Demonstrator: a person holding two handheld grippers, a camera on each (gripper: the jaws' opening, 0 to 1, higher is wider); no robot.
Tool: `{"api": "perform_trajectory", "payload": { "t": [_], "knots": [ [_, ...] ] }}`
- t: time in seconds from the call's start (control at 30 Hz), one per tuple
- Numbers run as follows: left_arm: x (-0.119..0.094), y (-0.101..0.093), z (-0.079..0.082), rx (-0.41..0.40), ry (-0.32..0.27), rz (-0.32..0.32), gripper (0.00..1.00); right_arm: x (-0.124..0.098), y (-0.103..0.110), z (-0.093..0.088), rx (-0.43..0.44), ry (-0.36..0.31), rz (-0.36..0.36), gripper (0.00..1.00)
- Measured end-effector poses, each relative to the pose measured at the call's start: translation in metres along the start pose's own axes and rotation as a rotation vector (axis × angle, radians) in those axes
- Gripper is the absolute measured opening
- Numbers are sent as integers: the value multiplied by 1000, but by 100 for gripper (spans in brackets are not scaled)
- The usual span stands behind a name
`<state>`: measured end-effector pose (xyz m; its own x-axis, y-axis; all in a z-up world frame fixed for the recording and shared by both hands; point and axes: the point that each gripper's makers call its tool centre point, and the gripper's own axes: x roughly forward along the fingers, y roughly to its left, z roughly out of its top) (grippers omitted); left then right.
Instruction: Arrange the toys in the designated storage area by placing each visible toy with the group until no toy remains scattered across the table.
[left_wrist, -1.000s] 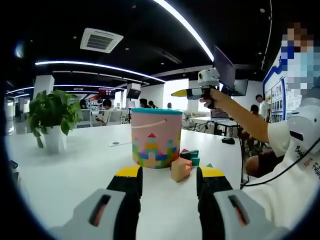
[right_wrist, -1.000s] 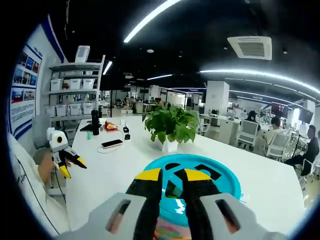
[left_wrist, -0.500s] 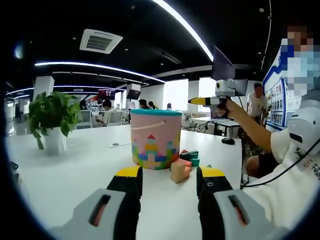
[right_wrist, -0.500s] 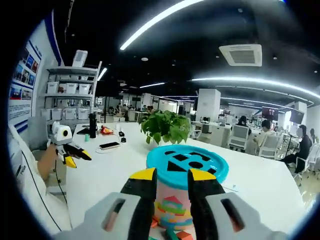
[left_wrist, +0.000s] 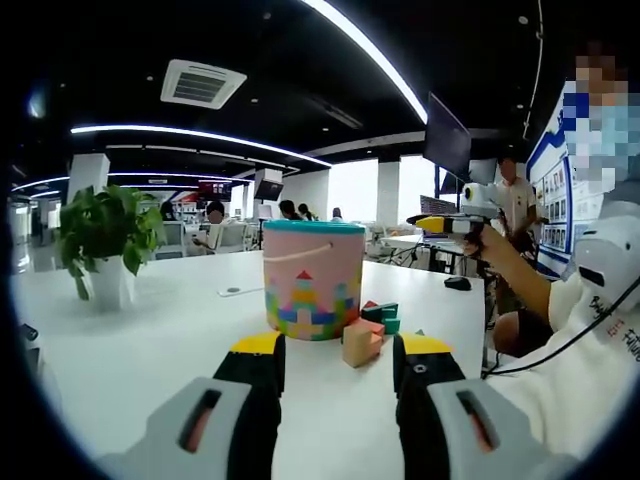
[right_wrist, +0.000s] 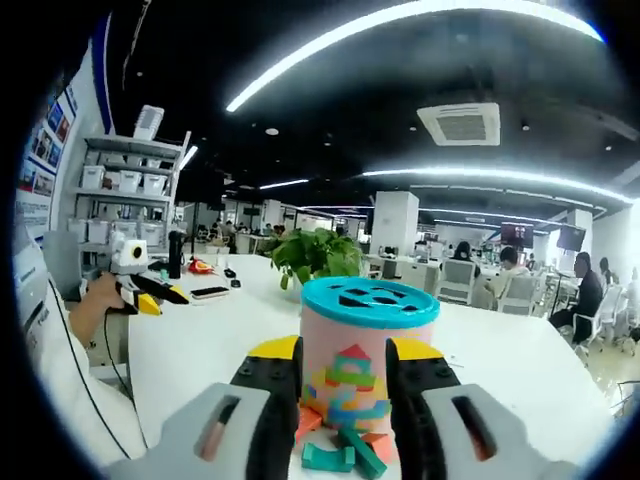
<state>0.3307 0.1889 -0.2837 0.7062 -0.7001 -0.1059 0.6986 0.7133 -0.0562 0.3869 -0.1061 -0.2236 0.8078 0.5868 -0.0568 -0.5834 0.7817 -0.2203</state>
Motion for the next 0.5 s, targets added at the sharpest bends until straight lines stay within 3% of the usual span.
{"api": "perform_trajectory", "payload": {
  "t": [0.1,0.2,0.37,0.5],
  "knots": [
    [0,-1,0,-1,-1,-1,44,-1,3,-2,1,-2,4,31],
    [-1,-1,1,1,-4,2,44,-13,14,-29,14,51,31,28],
    [-1,-1,2,2,-4,4,44,-20,19,-48,-33,91,37,25],
    [0,-4,3,7,-3,-1,44,-25,38,-66,69,100,96,26]
  ]
}}
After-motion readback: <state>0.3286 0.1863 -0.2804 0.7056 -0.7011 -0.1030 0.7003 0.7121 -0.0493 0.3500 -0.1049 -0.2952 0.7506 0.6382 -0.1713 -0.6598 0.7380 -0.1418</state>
